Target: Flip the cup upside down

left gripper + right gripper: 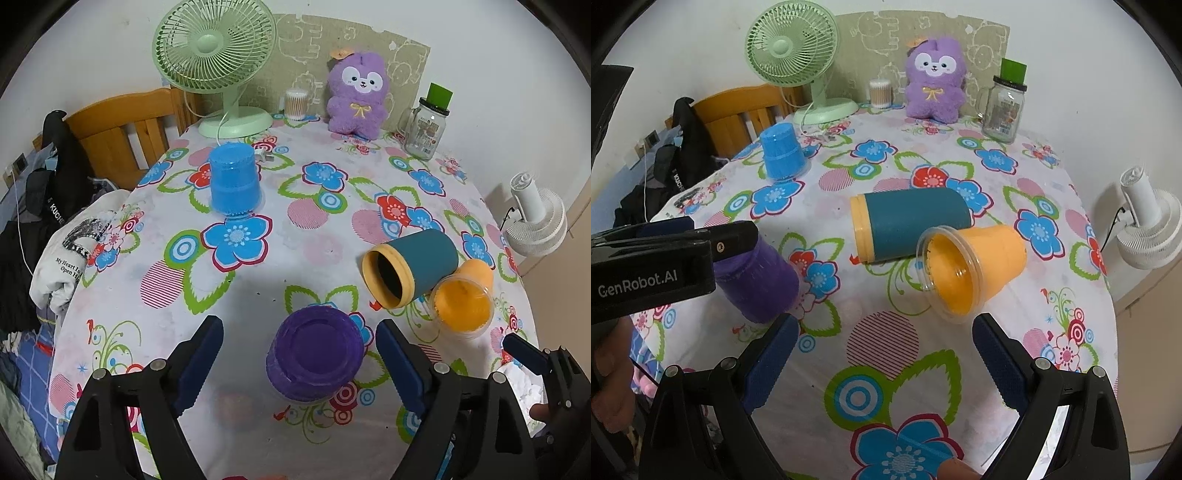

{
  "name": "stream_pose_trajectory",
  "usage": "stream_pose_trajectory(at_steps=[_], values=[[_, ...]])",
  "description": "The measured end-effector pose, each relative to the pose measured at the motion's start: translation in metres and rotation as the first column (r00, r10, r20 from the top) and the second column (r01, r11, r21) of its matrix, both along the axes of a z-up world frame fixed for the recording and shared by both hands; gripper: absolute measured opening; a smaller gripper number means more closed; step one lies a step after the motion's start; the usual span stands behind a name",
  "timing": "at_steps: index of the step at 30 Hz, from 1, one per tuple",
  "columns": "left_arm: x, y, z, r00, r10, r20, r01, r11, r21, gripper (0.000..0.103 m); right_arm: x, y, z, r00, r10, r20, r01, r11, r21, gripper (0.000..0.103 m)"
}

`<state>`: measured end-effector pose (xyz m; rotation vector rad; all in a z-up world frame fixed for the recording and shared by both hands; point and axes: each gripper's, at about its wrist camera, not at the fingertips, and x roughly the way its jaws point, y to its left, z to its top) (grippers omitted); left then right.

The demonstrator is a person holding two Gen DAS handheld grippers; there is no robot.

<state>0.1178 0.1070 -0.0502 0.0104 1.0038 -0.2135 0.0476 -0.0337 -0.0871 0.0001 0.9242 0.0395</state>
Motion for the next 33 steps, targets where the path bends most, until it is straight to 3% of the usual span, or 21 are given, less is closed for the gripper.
stream_pose_trajectory(at_steps=[14, 33], values=[[-0.012, 0.023, 0.023, 0.999, 0.009, 0.054, -0.006, 0.998, -0.063, 0.089, -0.003, 0.016, 0.032, 0.997, -0.006, 0.071, 0.007, 1.0, -0.013, 0.097], [-0.035, 0.067, 0.065, 0.975, 0.077, 0.207, -0.048, 0.988, -0.145, 0.099, -0.017, 0.051, 0.09, 0.962, -0.014, 0.272, 0.034, 0.997, -0.07, 0.097]])
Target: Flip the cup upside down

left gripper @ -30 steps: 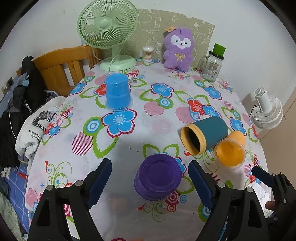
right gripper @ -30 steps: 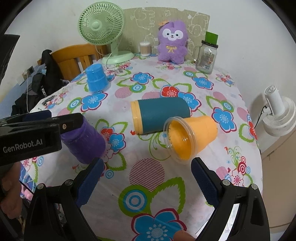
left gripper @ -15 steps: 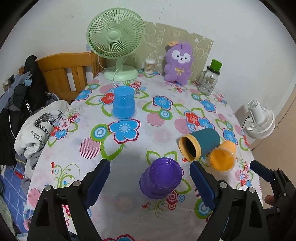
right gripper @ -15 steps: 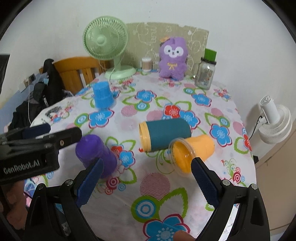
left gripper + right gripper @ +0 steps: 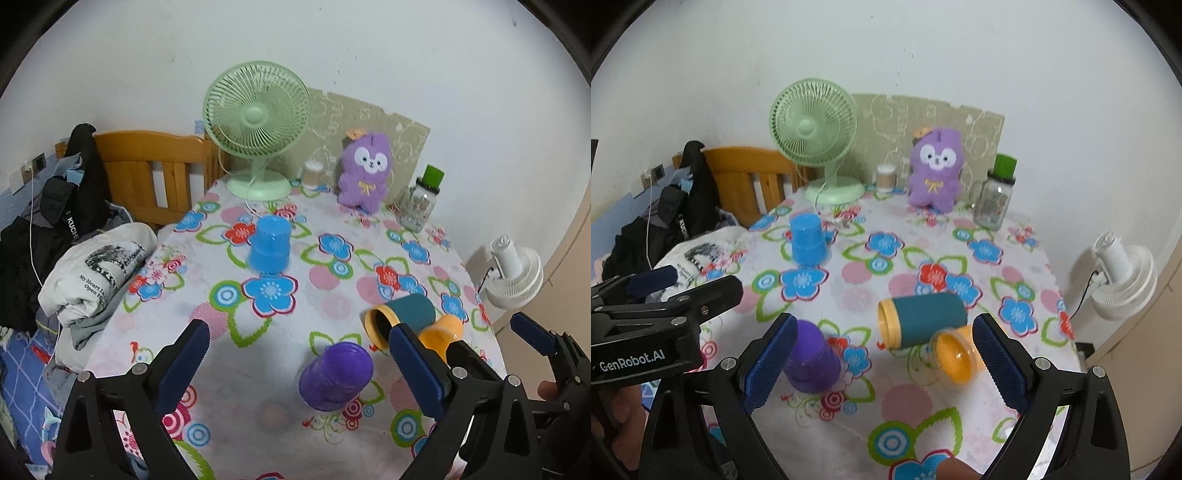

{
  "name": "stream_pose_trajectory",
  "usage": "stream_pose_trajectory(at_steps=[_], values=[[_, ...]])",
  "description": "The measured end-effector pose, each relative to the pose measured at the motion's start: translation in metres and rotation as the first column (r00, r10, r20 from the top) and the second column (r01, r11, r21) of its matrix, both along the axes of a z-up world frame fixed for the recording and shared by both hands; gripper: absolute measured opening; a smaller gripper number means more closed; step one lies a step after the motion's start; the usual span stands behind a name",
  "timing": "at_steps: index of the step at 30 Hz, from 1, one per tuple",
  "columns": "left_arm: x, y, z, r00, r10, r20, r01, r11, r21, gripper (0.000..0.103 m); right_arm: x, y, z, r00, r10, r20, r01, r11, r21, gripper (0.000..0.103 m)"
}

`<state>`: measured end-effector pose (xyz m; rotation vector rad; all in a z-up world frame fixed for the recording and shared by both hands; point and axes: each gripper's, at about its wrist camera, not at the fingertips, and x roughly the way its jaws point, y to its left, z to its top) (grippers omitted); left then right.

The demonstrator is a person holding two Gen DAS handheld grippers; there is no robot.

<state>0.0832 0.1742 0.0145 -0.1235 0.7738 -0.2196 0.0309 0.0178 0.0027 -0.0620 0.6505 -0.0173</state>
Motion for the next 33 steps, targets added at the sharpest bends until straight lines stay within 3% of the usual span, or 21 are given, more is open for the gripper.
stream_pose_trajectory(at_steps=[16, 33], values=[[-0.015, 0.016, 0.026, 0.986, 0.036, 0.161, -0.036, 0.999, -0.006, 0.103, -0.01, 0.005, 0.024, 0.992, -0.049, 0.113, 0.054, 0.998, -0.035, 0.102], [-0.018, 0.018, 0.028, 0.984, 0.036, 0.174, -0.035, 0.999, -0.008, 0.103, -0.013, -0.001, 0.027, 0.989, -0.074, 0.129, 0.08, 0.996, -0.044, 0.102]])
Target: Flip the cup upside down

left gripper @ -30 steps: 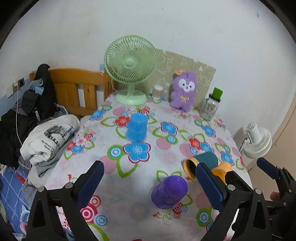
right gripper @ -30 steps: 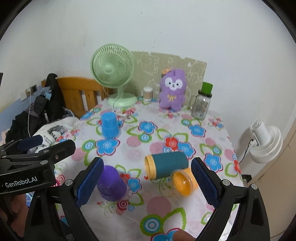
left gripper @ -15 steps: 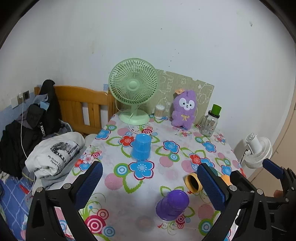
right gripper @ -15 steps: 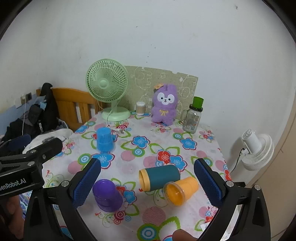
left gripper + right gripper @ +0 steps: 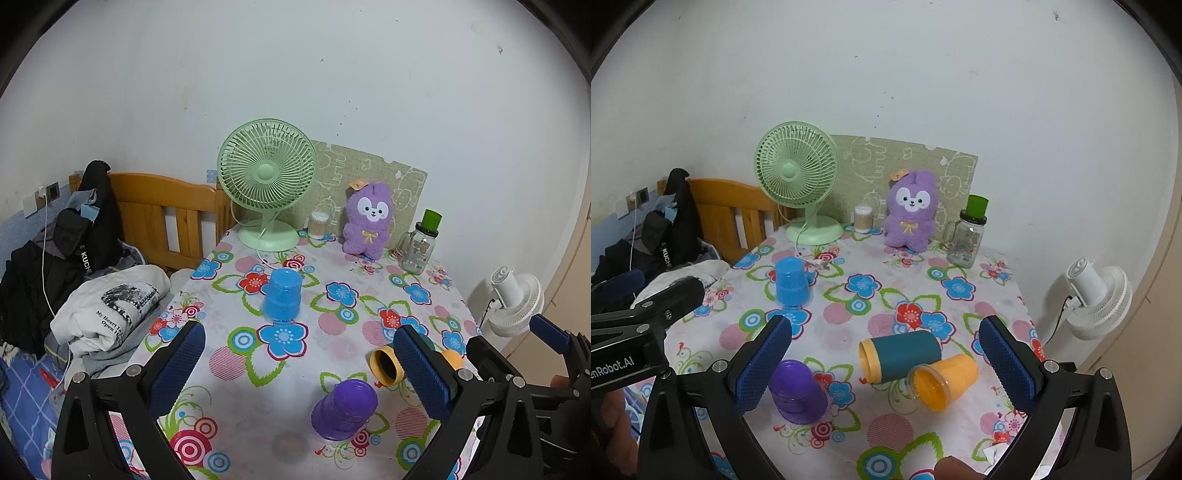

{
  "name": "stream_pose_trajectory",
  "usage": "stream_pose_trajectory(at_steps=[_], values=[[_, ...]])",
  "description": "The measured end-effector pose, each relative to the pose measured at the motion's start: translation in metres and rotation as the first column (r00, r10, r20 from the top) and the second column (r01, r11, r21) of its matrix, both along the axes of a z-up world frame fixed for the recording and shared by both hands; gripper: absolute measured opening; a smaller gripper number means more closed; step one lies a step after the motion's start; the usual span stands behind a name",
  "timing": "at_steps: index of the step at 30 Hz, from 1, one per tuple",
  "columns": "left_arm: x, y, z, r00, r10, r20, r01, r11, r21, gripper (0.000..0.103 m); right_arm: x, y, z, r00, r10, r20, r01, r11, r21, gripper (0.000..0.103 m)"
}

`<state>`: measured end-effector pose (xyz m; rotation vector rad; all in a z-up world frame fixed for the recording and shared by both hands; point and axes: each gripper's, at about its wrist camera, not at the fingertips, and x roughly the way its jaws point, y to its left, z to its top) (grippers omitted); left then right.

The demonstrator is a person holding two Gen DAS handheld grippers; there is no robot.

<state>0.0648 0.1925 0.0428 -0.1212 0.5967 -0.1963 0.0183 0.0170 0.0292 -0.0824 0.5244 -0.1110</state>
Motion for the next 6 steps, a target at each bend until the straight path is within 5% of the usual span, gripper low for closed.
stream_pose_trajectory(at_steps=[6], values=[[-0.0002, -0.003, 0.0005, 1.0, -0.003, 0.014, 0.003, 1.0, 0.017, 0.103, 0.0001, -0.0004, -0.0005, 1.0, 0.001, -0.002, -0.001, 1.0, -0.005, 0.102]])
